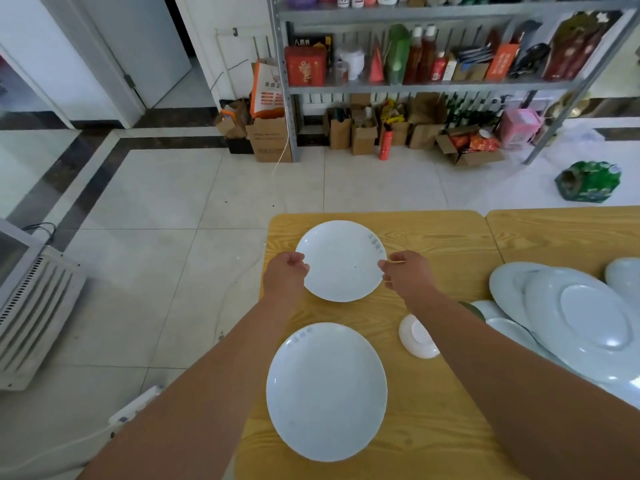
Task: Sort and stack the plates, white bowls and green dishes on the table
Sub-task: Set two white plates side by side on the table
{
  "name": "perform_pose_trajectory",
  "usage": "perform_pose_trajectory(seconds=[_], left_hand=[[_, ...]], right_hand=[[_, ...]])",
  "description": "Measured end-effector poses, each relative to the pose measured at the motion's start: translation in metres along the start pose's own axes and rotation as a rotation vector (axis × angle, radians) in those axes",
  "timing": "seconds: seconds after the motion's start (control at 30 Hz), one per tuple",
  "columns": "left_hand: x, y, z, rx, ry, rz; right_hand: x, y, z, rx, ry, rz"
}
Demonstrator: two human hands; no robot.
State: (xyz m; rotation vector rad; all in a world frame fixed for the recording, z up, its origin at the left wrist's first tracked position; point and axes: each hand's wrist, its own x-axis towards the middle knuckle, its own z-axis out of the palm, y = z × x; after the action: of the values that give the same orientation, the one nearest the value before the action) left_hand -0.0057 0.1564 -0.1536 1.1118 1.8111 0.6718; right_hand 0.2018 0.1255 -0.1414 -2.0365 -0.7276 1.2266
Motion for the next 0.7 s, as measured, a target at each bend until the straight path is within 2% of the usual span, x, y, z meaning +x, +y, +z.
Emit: perform_pose_trajectory(seconds=[0.1,0.2,0.4,0.7], left_hand=[[0.022,-0.019,0.017,0.048,0.007,-0.131],[0.026,-0.02,0.013,-0.02,0.03,-0.234],[0.042,-0.025,0.018,-0.108,0.006,-0.269],[0.062,-0.034,0.031,-0.158,-0.047,-0.342]], right_hand=[[0.027,0.019,0.009,-0.029,-0.015,0.1],[0.028,0.023,0.013,-0.025,-0.035,0.118],[0.048,0.007,0.014,-0.078,0.093,0.135],[0.067,0.017,0.019,-0.027,0.029,0.19]])
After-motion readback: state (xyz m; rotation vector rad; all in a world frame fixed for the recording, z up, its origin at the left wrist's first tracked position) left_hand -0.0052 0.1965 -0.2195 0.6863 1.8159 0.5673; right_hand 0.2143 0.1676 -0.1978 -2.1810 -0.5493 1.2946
